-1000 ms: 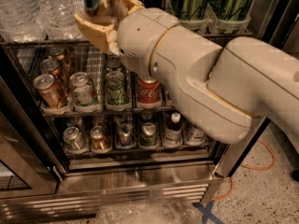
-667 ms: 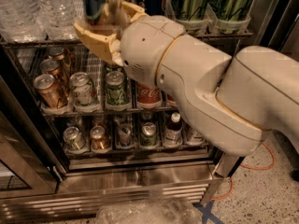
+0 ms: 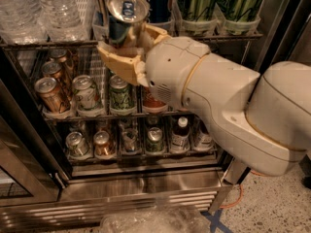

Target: Pick redbull can from top shelf of fridge

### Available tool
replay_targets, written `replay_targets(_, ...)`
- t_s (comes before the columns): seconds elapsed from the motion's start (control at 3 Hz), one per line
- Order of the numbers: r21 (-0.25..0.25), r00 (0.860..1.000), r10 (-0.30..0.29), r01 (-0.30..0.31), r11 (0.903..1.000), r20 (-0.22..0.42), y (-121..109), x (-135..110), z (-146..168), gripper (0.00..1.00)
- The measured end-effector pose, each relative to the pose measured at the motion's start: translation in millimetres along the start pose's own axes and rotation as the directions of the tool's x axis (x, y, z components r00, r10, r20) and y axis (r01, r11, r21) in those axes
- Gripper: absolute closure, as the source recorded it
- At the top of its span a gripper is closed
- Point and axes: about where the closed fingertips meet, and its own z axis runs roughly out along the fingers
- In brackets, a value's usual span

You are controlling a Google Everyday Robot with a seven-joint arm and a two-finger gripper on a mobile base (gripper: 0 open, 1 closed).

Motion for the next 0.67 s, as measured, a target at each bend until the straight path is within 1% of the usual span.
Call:
replay_targets(0.33,0.024,0.998,0.035,-0.034,0.9991,-0.047,-10,22,-16,1.00)
replay_targets(0.67,0.047,0.994,0.064,-0.060,0.9971,-0.089,-13,45,-38,1.00)
